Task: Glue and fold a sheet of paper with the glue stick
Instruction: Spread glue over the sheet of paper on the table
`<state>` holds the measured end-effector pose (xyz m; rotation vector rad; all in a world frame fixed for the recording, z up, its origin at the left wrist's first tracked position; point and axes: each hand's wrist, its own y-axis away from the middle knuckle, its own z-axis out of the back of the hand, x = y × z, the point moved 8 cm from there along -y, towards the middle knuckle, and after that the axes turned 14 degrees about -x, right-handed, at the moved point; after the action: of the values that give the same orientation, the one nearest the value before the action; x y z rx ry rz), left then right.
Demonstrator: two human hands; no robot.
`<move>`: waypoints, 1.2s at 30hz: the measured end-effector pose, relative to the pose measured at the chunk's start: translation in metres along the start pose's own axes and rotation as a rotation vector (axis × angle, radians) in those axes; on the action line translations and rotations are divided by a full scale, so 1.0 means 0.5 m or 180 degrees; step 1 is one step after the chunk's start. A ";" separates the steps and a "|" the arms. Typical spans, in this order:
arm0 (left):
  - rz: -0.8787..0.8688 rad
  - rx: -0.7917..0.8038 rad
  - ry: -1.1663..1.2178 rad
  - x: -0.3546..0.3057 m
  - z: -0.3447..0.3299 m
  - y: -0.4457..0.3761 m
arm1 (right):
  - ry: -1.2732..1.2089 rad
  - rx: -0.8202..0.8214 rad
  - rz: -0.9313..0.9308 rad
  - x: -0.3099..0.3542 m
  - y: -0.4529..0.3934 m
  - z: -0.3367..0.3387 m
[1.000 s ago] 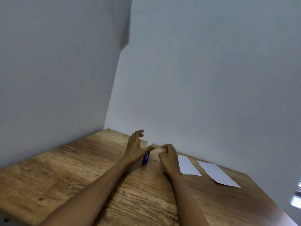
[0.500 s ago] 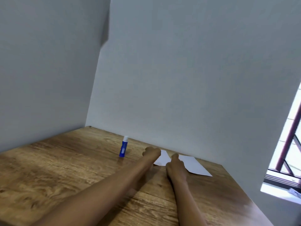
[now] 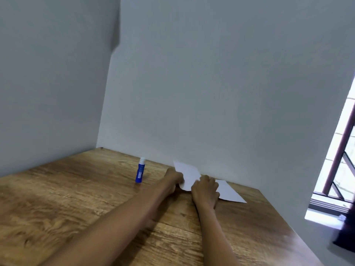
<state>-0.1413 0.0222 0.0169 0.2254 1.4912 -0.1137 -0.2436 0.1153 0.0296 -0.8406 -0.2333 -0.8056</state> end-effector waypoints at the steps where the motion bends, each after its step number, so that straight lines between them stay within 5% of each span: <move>1: -0.0002 0.0165 0.0028 -0.002 0.005 0.013 | -0.0215 -0.0039 -0.0213 -0.006 -0.006 0.005; 4: -0.0078 0.0663 -0.0077 -0.015 0.046 0.043 | -0.1546 0.0309 -0.0916 -0.006 -0.003 -0.003; 7: -0.0080 0.1088 -0.0258 -0.027 0.120 0.071 | -0.2106 0.0564 -0.0895 0.047 0.016 -0.001; 10: -0.0032 0.1140 -0.0525 -0.024 0.231 0.077 | -0.2148 0.0758 -0.0580 0.111 0.046 0.004; 17: -0.0770 0.0047 -0.1319 0.018 0.427 0.031 | -0.1209 0.1431 0.0040 0.162 0.144 -0.023; 23: -0.2028 0.0615 -0.2341 0.013 0.385 0.034 | -0.0308 0.1197 0.0575 0.176 0.113 -0.041; 31: -0.2609 0.1064 -0.2683 0.025 0.362 0.013 | -0.1215 0.1640 0.0403 0.288 0.128 -0.111; 36: -0.2736 0.0998 -0.2668 0.028 0.352 0.005 | -0.1716 0.1439 0.0182 0.285 0.124 -0.133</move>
<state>0.0315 -0.0131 0.0144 -0.2184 0.6349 -1.0096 -0.1091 0.0134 0.0186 -0.6144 -0.8328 -0.4302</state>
